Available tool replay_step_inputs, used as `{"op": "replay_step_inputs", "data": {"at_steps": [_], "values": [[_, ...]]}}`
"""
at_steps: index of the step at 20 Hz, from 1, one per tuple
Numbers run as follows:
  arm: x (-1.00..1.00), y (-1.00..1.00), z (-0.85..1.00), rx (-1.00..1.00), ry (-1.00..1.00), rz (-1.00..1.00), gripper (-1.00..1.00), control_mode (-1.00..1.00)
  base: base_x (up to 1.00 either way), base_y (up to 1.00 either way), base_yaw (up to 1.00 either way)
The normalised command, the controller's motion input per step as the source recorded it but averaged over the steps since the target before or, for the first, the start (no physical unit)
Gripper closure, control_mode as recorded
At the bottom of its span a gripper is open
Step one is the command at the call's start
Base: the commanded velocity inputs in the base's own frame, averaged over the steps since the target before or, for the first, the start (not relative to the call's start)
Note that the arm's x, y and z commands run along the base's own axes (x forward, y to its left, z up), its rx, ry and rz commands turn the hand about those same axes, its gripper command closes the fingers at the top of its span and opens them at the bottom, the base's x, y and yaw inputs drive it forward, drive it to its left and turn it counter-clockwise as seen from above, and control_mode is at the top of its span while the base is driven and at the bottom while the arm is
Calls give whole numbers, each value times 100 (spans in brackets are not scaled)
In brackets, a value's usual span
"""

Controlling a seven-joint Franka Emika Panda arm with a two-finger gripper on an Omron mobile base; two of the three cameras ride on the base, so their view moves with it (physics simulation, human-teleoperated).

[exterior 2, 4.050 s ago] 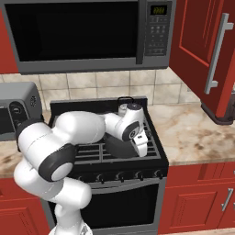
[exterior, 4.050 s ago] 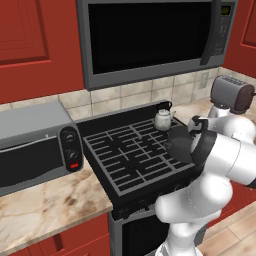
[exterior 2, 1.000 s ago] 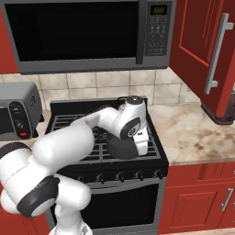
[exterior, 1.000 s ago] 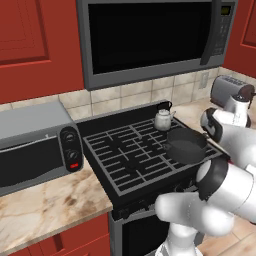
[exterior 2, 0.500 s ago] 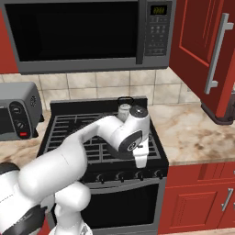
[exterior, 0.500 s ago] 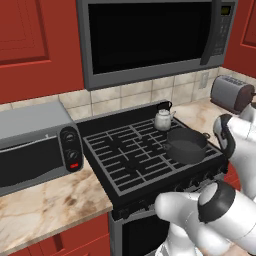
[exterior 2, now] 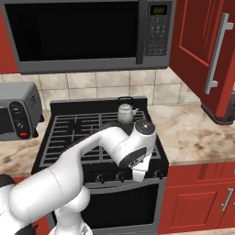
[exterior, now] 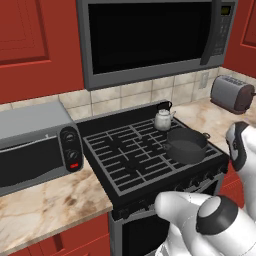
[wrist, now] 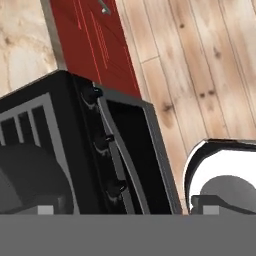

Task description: Pick the kettle from the cabinet and place it on a stove burner. Then pick the pot from the counter and place it on another stove burner. Finally, turn both burners on.

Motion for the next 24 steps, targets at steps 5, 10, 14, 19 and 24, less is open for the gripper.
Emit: {"op": "replay_step_inputs", "data": {"at_steps": [5,10,14,19,24], "values": [[-22,-4,-11,13,-4,-24,-100,-100,0,0,0],[-25,-12,-2,11,-1,-8,-100,-100,0,0,0],[-8,-2,-15,16,-3,-4,-100,-100,0,0,0],[-2,0,-19,18,-8,-7,-100,-100,0,0,0],[0,4,-14,17,-16,-7,-100,-100,0,0,0]]}}
